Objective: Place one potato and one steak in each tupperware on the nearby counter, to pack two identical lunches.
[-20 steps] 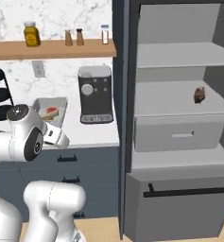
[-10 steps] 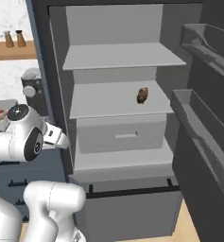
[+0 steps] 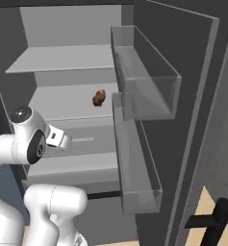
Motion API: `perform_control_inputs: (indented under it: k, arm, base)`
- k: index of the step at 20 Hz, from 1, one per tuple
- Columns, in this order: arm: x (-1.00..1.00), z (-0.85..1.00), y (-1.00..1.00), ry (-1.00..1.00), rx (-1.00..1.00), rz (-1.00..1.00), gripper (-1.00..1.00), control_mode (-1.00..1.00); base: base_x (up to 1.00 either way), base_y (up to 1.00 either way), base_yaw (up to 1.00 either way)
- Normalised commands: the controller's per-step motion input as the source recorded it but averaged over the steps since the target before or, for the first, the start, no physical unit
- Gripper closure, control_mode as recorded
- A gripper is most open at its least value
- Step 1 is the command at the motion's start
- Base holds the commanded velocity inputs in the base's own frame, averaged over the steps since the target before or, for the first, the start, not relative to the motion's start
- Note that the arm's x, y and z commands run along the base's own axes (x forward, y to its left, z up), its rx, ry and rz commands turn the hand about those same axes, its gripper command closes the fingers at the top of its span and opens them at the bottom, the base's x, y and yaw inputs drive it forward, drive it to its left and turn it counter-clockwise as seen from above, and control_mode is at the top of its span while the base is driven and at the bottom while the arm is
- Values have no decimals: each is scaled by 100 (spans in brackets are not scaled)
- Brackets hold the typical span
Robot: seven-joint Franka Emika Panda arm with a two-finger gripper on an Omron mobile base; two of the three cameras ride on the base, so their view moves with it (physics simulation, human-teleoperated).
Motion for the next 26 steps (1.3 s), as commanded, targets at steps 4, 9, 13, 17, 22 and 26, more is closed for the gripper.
perform_control_inputs:
  k: [4, 9, 13, 17, 22, 26]
  arm:
    - [0, 0, 0, 0, 0, 0, -100, 100]
    - [0, 0, 0, 0, 0, 0, -100, 100]
    - [0, 0, 0, 0, 0, 0, -100, 100]
    - [9, 0, 0, 0, 0, 0, -100, -100]
    - [46, 0, -11, 0, 1, 0, -100, -100]
    - [70, 0, -14, -1, 3, -2, -100, -100]
  base:
    - [49, 19, 0]
    - [29, 14, 0]
    - [22, 0, 0]
    - [19, 0, 0]
    - [0, 0, 0]
    - [0, 0, 0]
